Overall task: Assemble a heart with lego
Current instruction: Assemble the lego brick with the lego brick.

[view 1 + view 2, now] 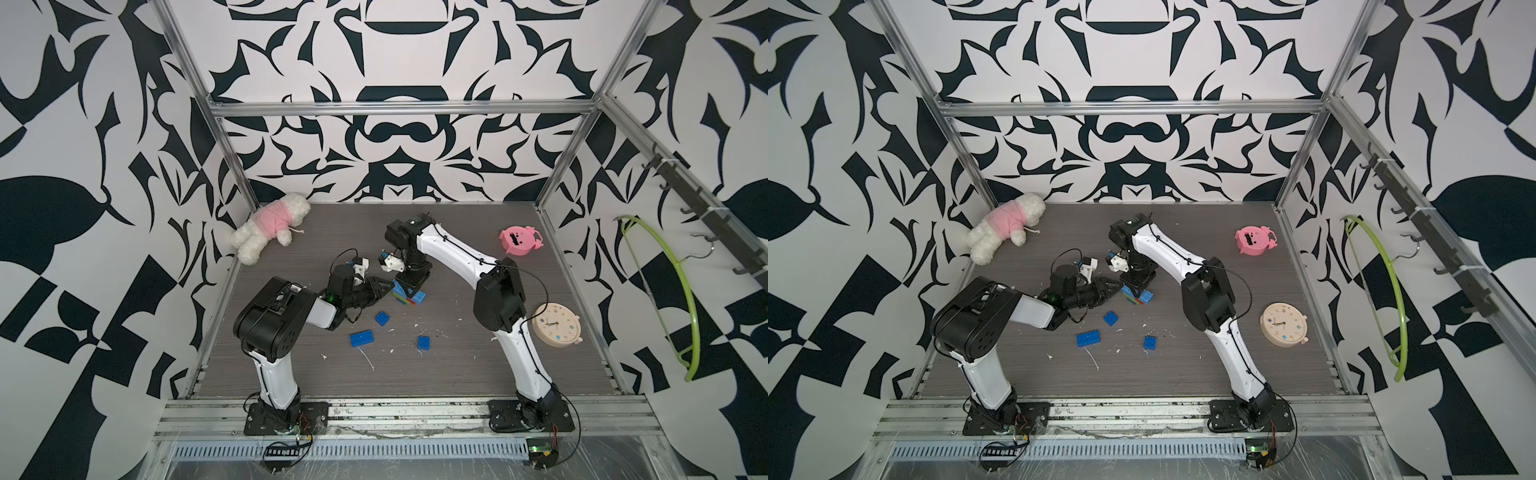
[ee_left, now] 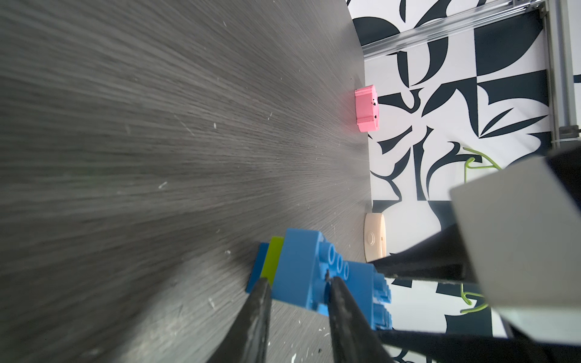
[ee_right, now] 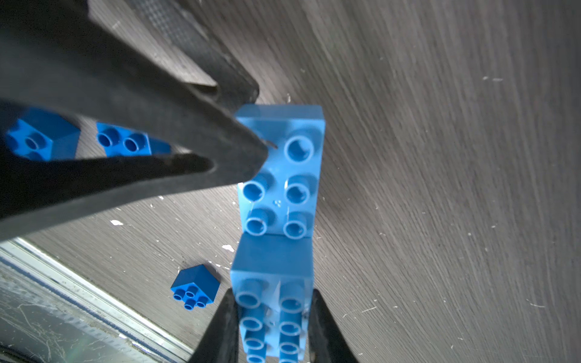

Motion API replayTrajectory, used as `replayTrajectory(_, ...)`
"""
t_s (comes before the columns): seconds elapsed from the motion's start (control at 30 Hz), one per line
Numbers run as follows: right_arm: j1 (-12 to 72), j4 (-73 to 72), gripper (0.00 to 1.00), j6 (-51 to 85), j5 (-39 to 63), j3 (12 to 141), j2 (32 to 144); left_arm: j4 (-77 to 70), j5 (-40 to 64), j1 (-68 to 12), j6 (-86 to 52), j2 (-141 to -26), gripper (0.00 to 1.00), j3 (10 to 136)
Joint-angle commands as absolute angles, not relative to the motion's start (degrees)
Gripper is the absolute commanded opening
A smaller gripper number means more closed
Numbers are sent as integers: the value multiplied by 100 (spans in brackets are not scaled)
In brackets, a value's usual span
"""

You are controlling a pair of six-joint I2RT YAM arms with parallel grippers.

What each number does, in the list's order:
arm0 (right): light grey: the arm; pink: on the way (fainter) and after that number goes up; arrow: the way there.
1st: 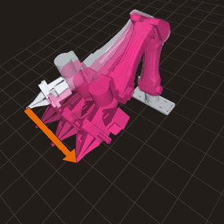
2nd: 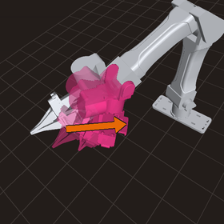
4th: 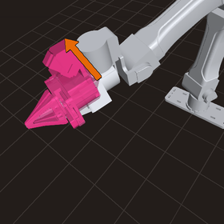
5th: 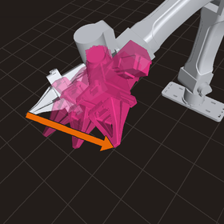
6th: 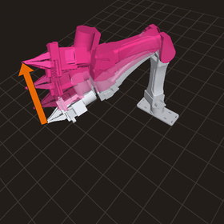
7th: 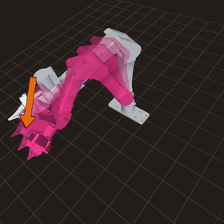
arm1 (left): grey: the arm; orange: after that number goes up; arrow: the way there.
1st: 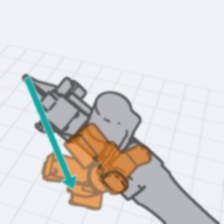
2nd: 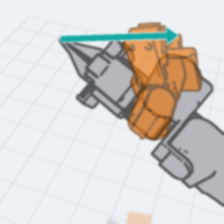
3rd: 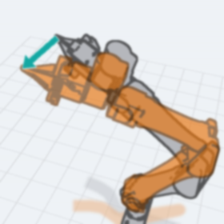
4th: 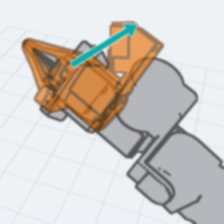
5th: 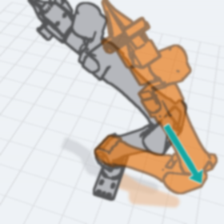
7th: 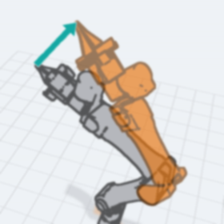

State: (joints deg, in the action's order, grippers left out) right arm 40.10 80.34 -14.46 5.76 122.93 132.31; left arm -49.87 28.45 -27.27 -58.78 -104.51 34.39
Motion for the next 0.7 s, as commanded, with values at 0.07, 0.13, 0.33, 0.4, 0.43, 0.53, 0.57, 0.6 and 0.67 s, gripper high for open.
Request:
replayTrajectory(0.07, 4025, 7805, 23, -1341, 635, 12028, 13854, -5003, 2862, -2742, -5866, -10397, 34, 3273)
replayTrajectory(0.13, 4023, 7826, 23, -1346, 611, 12028, 13843, -5001, 2843, -2744, -5868, -10399, 34, 3278)
replayTrajectory(0.33, 4025, 7761, 30, -1362, 747, 12153, 13370, -4933, 2839, -2743, -5848, -10267, 38, 3292)
replayTrajectory(0.4, 4019, 7769, 33, -1362, 765, 12224, 13209, -4791, 2822, -2743, -5789, -10170, 39, 3316)
replayTrajectory(0.43, 4025, 7742, 35, -1351, 757, 12234, 13117, -4703, 2812, -2743, -5754, -10121, 40, 3329)
replayTrajectory(0.53, 4021, 7665, 41, -1304, 731, 12219, 12867, -4470, 2795, -2746, -5652, -10008, 41, 3366)
replayTrajectory(0.57, 4022, 7628, 43, -1305, 737, 12205, 12784, -4412, 2787, -2743, -5624, -9974, 41, 3378)
replayTrajectory(0.6, 4017, 7585, 45, -1303, 739, 12168, 12715, -4367, 2774, -2744, -5608, -9952, 41, 3390)
replayTrajectory(0.67, 4010, 7492, 47, -1285, 729, 12089, 12562, -4326, 2778, -2743, -5592, -9929, 42, 3406)
